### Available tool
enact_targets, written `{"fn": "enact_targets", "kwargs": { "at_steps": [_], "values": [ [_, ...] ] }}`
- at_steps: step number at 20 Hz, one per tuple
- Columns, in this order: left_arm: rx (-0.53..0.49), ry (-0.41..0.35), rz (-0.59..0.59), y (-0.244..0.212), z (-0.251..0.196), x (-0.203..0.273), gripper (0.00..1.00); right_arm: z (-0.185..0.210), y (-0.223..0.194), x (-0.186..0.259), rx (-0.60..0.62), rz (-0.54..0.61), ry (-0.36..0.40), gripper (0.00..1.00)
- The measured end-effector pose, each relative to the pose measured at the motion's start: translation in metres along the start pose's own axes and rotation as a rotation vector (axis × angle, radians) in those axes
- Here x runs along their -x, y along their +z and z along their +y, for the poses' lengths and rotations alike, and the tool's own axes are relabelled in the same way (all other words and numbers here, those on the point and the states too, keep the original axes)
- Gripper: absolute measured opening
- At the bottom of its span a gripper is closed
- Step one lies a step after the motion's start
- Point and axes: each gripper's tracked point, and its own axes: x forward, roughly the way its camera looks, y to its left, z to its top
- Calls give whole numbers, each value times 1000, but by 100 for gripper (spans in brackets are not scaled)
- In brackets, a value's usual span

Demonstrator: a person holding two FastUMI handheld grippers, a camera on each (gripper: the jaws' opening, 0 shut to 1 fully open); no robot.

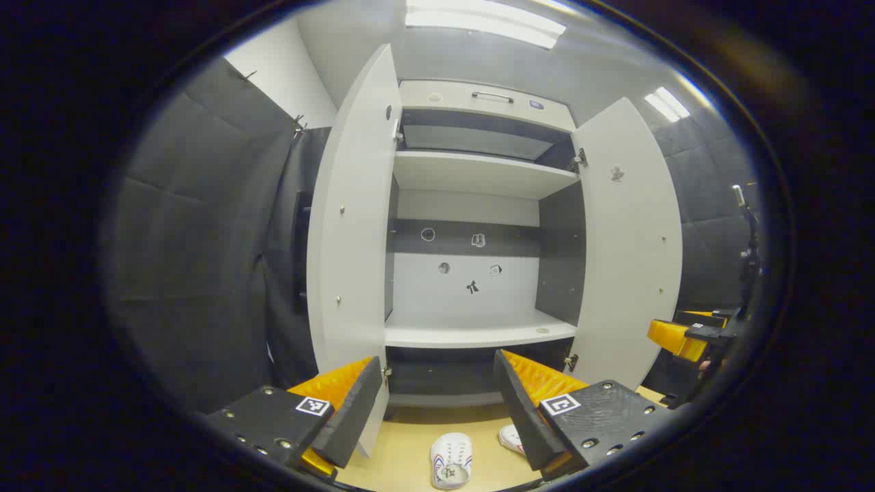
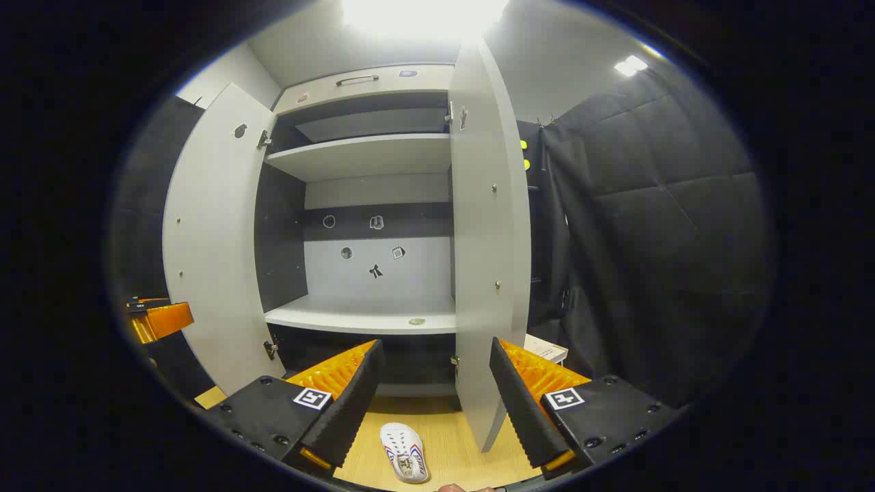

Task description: Grab one shoe with the right hand and put it into the shoe cabinet, grab the other shoe with the left hand and put it into the shoe cabinet; then close the right door with the right hand and the left door with the left hand.

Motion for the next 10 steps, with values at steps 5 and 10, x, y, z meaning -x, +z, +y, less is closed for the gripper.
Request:
{"fn": "enact_targets", "kwargs": {
  "at_steps": [5,10],
  "values": [
    [-9,-13,-8,2,-7,-1,94,-2,-3,-2,-8,18,-7,96],
    [-24,-22,-12,-1,-9,6,94,1,-3,-3,1,23,1,96]
  ]
}}
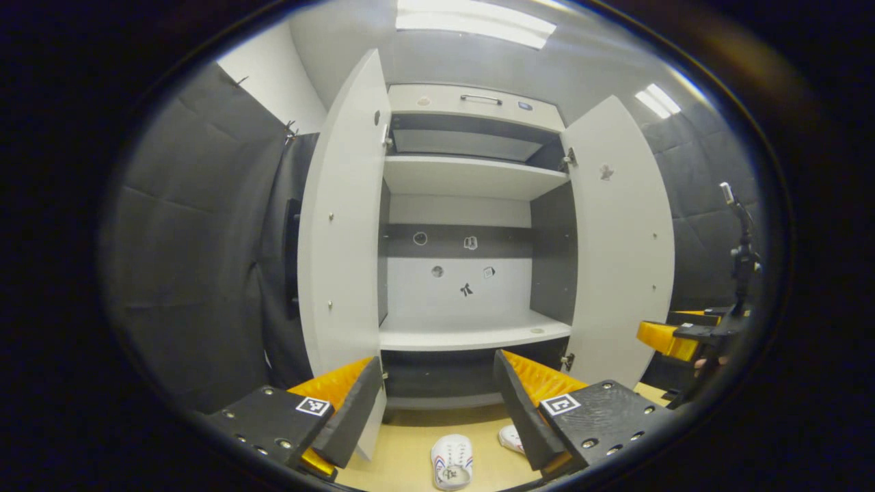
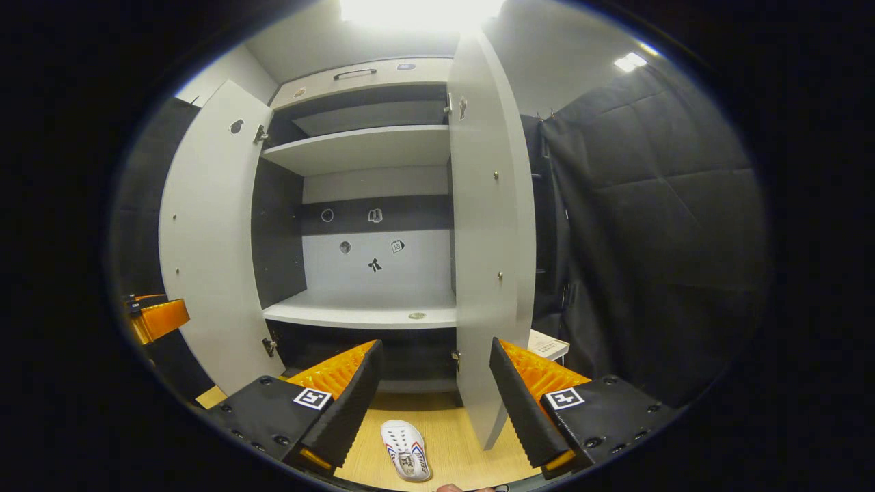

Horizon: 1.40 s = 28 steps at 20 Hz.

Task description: Grab one shoe with the right hand and put it into the shoe cabinet, grab the other shoe with the left hand and put it into the shoe cabinet; then close the right door with the right hand and the left door with the left hand.

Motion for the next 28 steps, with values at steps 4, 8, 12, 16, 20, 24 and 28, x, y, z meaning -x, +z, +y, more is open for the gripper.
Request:
{"fn": "enact_targets", "kwargs": {
  "at_steps": [4,8,12,16,20,24,28],
  "values": [
    [-1,-4,1,-2,1,6,94,4,-2,-1,0,13,8,98],
    [-3,9,-6,-4,7,17,94,10,-4,-2,-6,24,20,96],
    [12,25,4,-13,13,25,94,12,-5,-10,10,53,34,96],
    [17,48,22,-25,22,35,94,21,-8,-23,18,101,71,96],
    [46,70,54,-40,29,45,95,34,-29,-39,37,167,127,98],
    [51,86,91,-54,35,50,94,54,-65,-60,52,253,176,98],
    [14,94,113,-60,36,51,94,74,-118,-79,47,372,223,98]
  ]
}}
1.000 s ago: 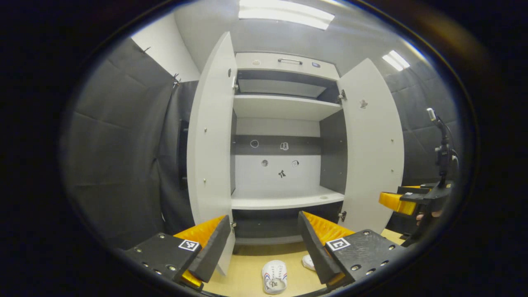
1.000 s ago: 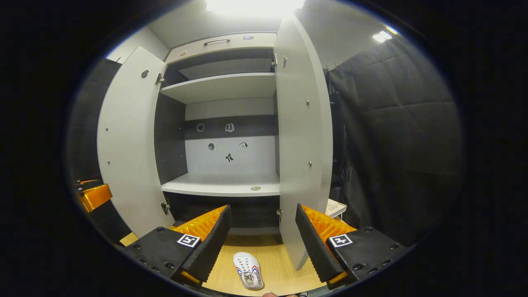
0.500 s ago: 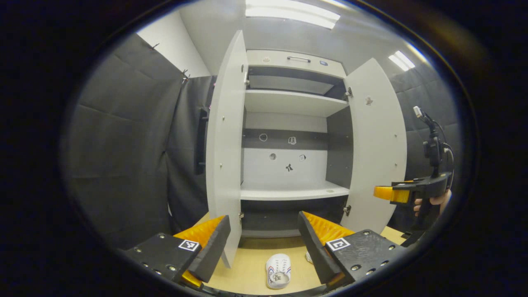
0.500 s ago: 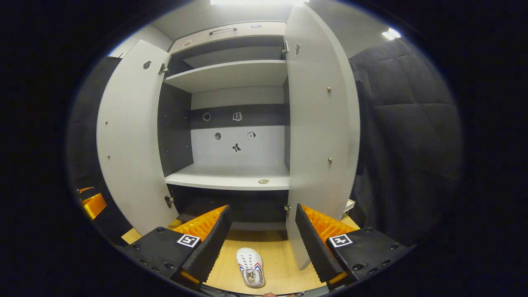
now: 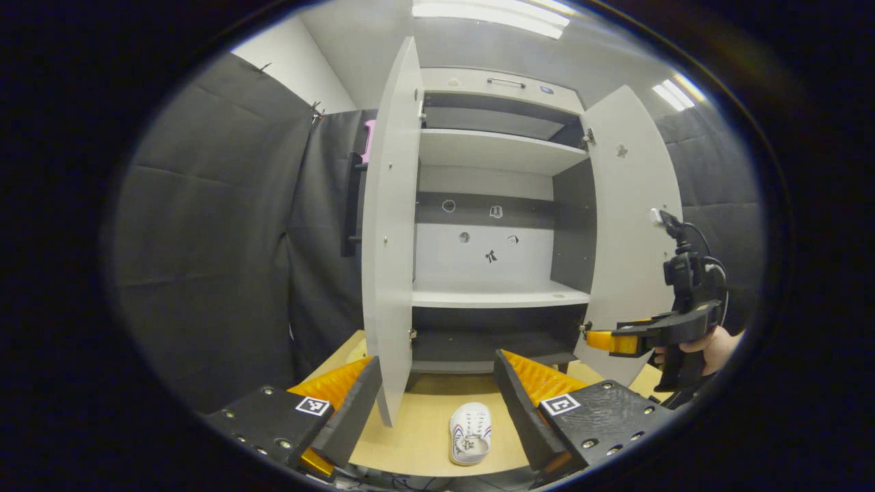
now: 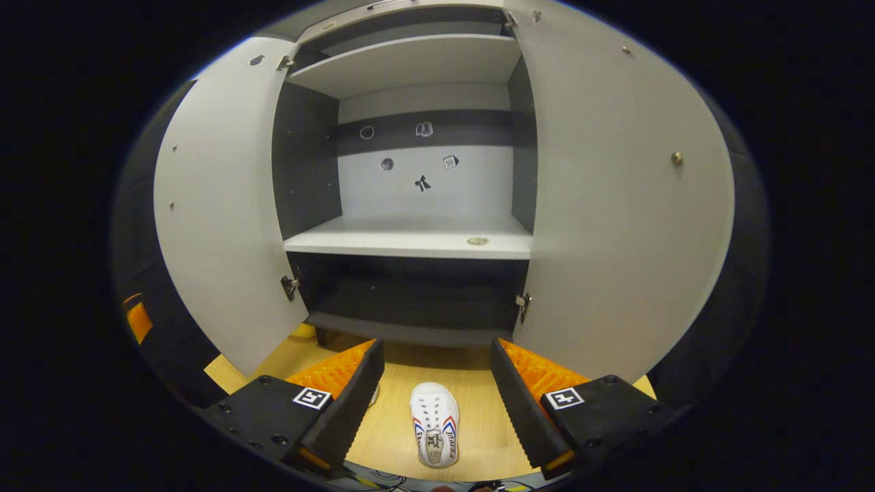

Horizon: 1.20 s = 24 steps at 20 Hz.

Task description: Grab one shoe with the right hand and put it into the shoe cabinet, grab the other shoe with the left hand and put it into the shoe cabinet; then close the right door with the right hand and the left door with the left hand.

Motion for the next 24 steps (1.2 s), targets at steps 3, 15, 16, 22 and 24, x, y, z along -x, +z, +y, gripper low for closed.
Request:
{"fn": "enact_targets", "kwargs": {
  "at_steps": [3,15,16,22,24],
  "values": [
    [13,-1,25,-7,-5,-2,94,12,-39,-27,17,92,38,98],
    [-1,4,112,-32,-31,-2,95,33,-185,-104,108,408,103,98],
    [0,9,120,-36,-31,0,94,32,-193,-108,112,427,102,98],
    [42,25,157,-51,-28,2,95,31,-231,-125,190,501,69,95],
    [42,32,153,-49,-25,1,96,22,-234,-129,232,504,2,80]
  ]
}}
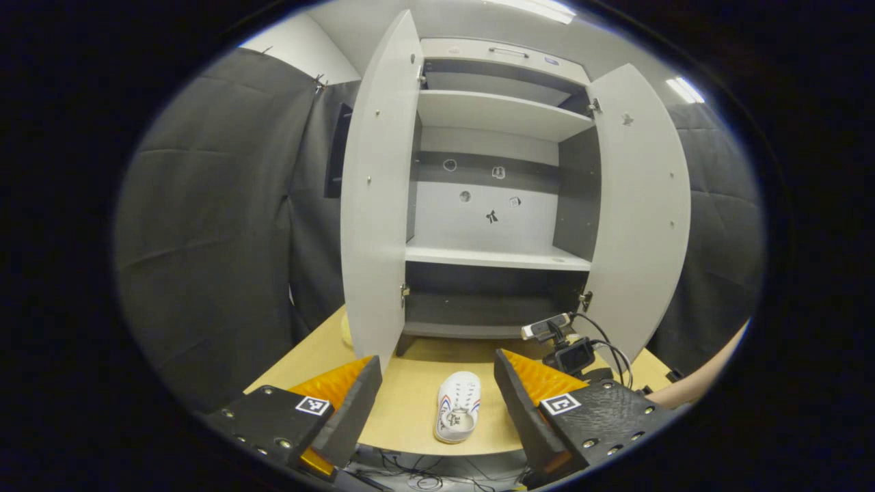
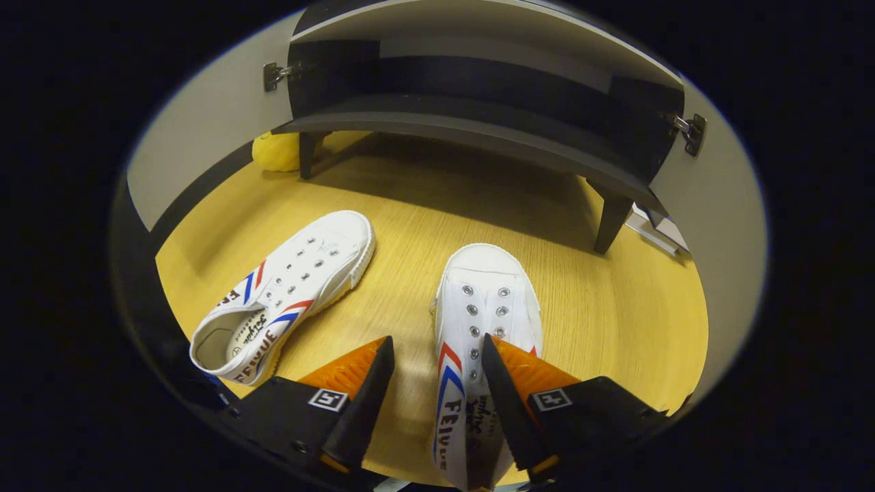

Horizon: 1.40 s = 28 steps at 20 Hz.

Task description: Grab one shoe with the right hand and put it into the shoe cabinet, grab the other shoe with the left hand and put it into the shoe cabinet; then close the right door with the right hand and the left door with the left hand.

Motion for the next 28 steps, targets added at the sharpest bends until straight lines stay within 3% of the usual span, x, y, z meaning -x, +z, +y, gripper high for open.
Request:
{"fn": "enact_targets", "kwargs": {
  "at_steps": [3,5,6,7,8,11,15,19,28],
  "values": [
    [2,5,-12,3,4,1,96,-6,-2,-2,63,1,-66,42],
    [0,10,-17,4,6,2,96,-4,-4,-2,117,10,-69,39],
    [1,11,-21,5,5,3,96,-4,-2,-2,118,3,-74,24],
    [2,11,-24,6,6,6,96,-2,-4,2,108,8,-69,24],
    [2,12,-28,7,6,8,96,-2,-3,-7,78,21,-52,25],
    [3,13,-33,7,8,14,96,-3,-3,5,-23,67,21,3],
    [-9,12,-44,11,11,23,96,-7,3,16,-82,72,53,3],
    [-105,6,-90,22,12,33,94,-7,29,55,-199,-2,107,0],
    [-131,-104,-96,20,-10,32,95,-16,91,155,-200,-243,103,2]
  ]
}}
